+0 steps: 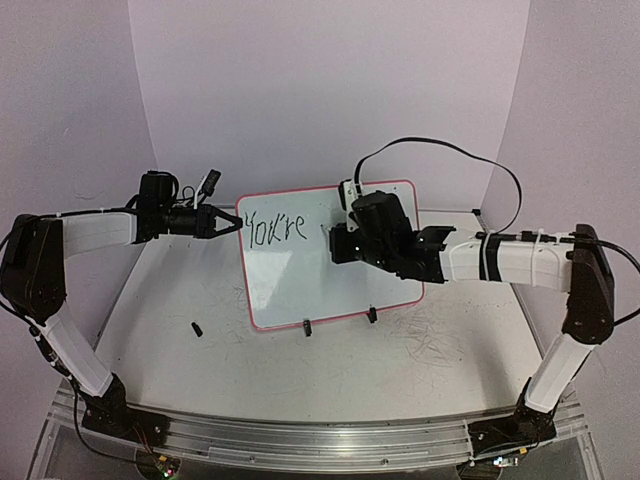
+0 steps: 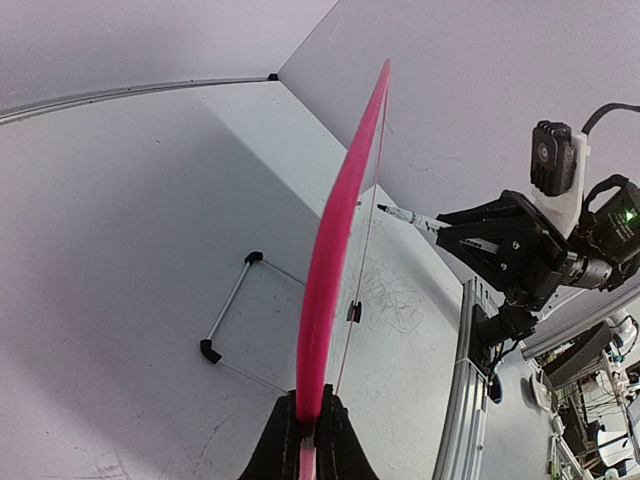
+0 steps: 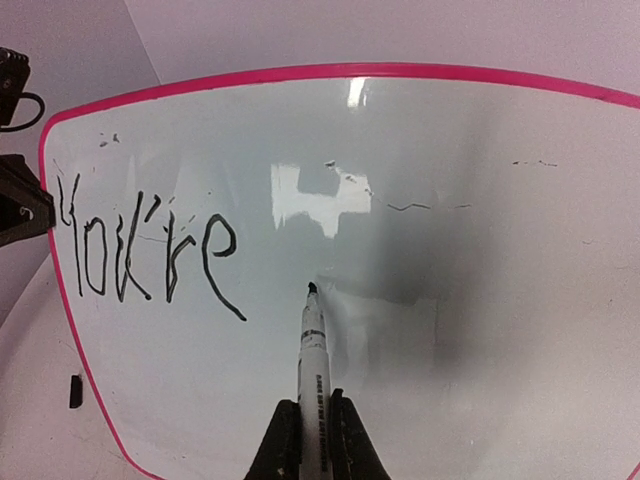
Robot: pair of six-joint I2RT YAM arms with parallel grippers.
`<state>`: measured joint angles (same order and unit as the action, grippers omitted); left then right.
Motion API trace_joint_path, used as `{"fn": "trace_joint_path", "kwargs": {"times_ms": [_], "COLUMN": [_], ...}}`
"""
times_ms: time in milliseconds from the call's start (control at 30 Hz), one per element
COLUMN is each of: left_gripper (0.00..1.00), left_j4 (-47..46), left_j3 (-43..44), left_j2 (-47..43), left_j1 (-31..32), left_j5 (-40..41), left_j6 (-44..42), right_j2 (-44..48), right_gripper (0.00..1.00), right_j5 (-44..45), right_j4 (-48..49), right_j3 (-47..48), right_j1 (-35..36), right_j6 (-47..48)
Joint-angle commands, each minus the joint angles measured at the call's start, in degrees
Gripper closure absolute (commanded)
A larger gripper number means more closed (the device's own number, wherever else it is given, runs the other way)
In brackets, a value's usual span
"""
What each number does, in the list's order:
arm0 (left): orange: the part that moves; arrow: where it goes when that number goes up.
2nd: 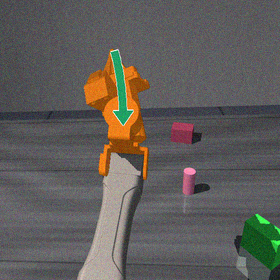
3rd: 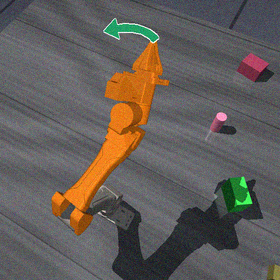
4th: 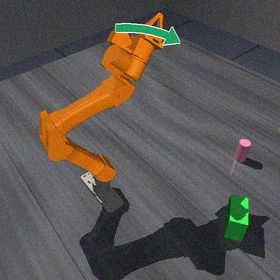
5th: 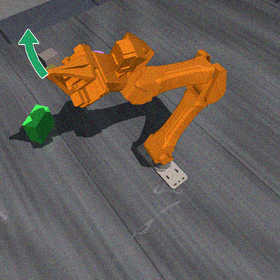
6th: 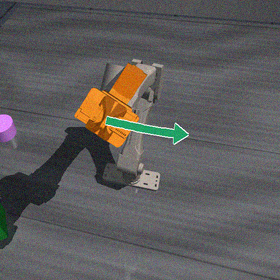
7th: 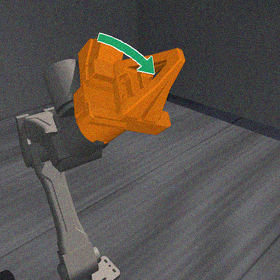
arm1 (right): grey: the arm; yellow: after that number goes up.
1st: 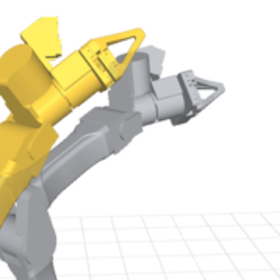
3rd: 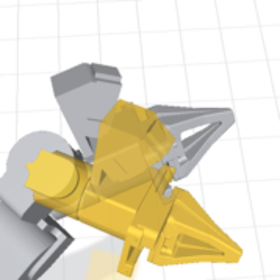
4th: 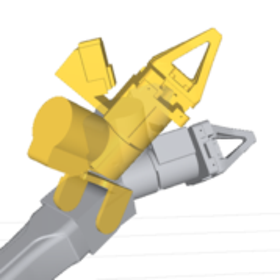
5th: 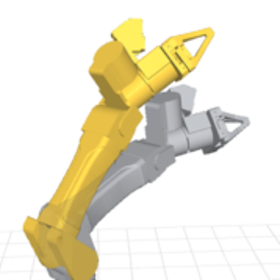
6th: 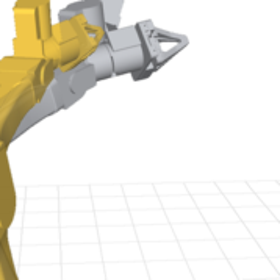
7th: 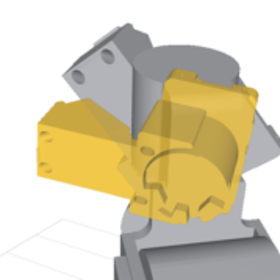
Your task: Write a sentence on the whiteboard
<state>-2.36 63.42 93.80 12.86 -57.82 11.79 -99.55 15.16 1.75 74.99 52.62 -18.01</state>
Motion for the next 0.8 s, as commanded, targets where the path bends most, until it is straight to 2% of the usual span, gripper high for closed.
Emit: {"fn": "trace_joint_path", "kwargs": {"times_ms": [0, 333, 767], "left_gripper": [1.00, 1.00, 1.00], "left_j4": [1.48, 1.48, 1.48], "left_j3": [1.80, 1.82, 1.75], "left_j2": [-1.33, -1.29, -1.21], "left_j1": [0.92, 0.93, 0.98], "left_j5": [-0.09, -0.19, -0.20], "left_j6": [-0.81, -0.81, -0.86], "right_j2": [-0.96, -2.12, 0.02], "right_gripper": [1.00, 1.00, 1.00], "right_j5": [1.48, 1.68, 6.04], "right_j4": [1.77, 1.79, 0.14], "right_j3": [3.03, 3.48, 0.71], "right_j1": [-0.37, -0.80, -2.16], "right_j6": [-0.57, -0.97, -5.01]}}
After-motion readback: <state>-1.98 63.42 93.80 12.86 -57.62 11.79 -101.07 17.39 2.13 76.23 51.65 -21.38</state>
